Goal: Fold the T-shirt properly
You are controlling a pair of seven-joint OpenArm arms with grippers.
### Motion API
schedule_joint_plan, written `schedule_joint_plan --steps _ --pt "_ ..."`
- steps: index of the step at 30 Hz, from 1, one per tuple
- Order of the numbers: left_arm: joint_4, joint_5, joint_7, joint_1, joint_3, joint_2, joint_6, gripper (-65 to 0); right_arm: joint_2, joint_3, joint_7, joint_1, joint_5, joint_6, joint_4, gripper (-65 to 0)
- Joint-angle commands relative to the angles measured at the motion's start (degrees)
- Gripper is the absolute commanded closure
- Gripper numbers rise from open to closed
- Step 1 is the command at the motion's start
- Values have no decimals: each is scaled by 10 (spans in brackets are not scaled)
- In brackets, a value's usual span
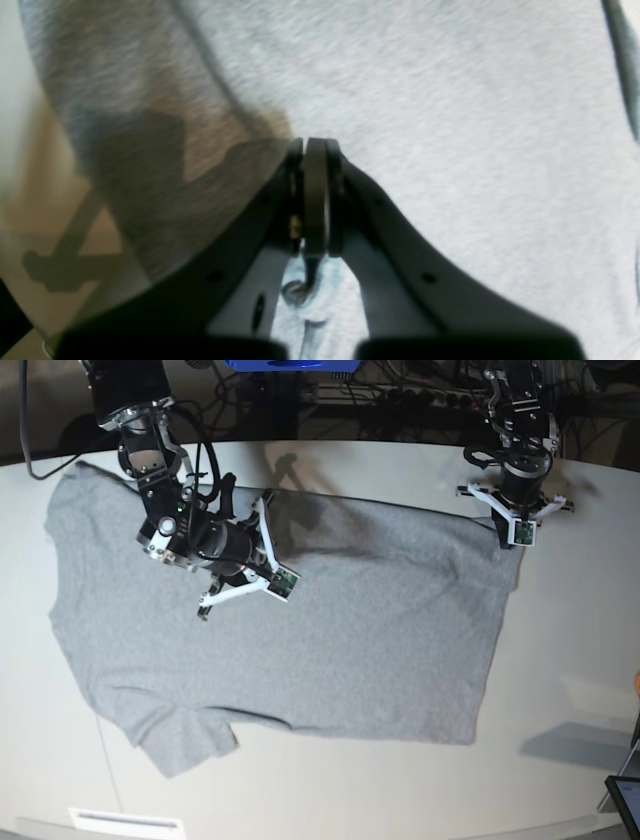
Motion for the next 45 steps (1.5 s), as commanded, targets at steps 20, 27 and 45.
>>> schedule_joint_plan --steps 20,27,45 --pt "2 9 23 5 -3 -5 4 -18 13 5 -46 -74 7 -1 65 -1" --pt "5 9 23 12 -3 -5 4 -18 25 5 -42 -63 7 -1 53 -1" --pt "49 1 25 10 -33 -9 4 -27 116 7 -27 -17 7 -1 101 -1"
